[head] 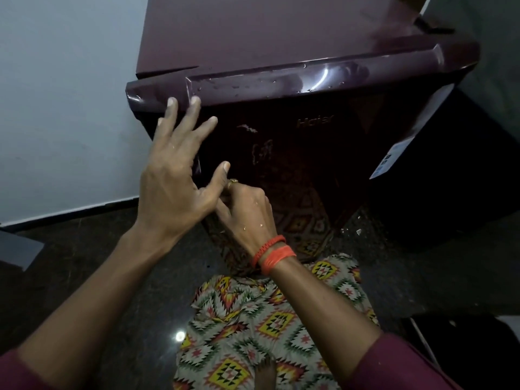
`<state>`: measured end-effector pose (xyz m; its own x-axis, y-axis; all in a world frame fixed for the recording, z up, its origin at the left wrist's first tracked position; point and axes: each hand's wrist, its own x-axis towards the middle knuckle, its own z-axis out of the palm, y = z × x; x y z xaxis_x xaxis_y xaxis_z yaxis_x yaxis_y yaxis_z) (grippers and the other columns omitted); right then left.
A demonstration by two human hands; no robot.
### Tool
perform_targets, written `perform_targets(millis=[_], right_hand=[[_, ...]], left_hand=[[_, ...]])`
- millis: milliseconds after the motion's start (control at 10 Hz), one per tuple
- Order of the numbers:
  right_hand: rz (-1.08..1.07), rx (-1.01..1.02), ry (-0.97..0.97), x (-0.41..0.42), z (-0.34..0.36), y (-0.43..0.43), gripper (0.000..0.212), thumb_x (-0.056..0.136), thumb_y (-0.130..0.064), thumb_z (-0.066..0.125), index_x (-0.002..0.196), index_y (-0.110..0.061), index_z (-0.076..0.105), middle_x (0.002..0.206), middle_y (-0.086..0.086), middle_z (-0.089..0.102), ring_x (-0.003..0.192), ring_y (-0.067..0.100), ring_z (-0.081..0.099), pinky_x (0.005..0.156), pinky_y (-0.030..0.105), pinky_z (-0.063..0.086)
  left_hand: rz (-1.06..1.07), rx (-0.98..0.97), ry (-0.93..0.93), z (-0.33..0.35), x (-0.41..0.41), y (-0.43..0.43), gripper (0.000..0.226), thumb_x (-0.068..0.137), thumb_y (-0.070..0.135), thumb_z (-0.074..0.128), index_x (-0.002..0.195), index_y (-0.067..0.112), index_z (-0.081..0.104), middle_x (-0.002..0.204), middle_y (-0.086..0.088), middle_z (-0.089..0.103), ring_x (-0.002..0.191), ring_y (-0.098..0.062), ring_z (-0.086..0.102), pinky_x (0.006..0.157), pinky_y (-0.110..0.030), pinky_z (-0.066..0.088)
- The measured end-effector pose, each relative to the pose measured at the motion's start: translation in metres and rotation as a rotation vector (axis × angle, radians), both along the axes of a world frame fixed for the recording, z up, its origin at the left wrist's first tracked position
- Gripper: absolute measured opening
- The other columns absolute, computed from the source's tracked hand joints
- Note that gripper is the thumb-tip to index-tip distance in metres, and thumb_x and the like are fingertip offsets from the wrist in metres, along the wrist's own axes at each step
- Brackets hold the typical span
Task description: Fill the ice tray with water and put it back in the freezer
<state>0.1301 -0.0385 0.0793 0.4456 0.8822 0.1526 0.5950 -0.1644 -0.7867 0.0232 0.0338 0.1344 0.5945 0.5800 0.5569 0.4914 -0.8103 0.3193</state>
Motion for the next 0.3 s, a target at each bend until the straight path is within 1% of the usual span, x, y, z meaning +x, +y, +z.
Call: perform_targets(millis=[100, 200, 300], right_hand=[[-0.044, -0.007, -0.049, 0.010, -0.014, -0.024, 0.025, 0.093, -0.045, 0.059, 0.098, -0.024, 0.071, 0.091, 0.003, 0.074, 0.083, 0.026, 0.069, 0.062, 0.031, 0.046], [-0.089, -0.038, -0.104, 0.021, -0.029, -0.060, 0.028, 0.096, -0.045, 0.055, 0.103, -0.022, 0.070, 0.096, 0.000, 0.072, 0.086, 0.021, 0.068, 0.063, 0.030, 0.046], [-0.188, -0.060, -0.145, 0.036, -0.047, -0.097, 0.033, 0.098, -0.047, 0.052, 0.112, -0.023, 0.070, 0.108, -0.002, 0.070, 0.096, 0.018, 0.067, 0.074, 0.035, 0.055]], left_hand=[[-0.053, 0.002, -0.017, -0.018, 0.009, -0.020, 0.057, 0.097, 0.027, 0.065, 0.147, 0.004, 0.052, 0.160, -0.016, 0.043, 0.155, -0.035, 0.029, 0.127, -0.055, 0.023], [-0.096, -0.050, -0.017, -0.033, 0.023, -0.045, 0.054, 0.097, 0.028, 0.064, 0.145, 0.005, 0.056, 0.156, -0.014, 0.049, 0.152, -0.033, 0.035, 0.127, -0.053, 0.024], [-0.139, -0.127, -0.017, -0.049, 0.041, -0.069, 0.053, 0.094, 0.028, 0.068, 0.143, 0.008, 0.059, 0.154, -0.011, 0.052, 0.151, -0.031, 0.038, 0.126, -0.053, 0.024]])
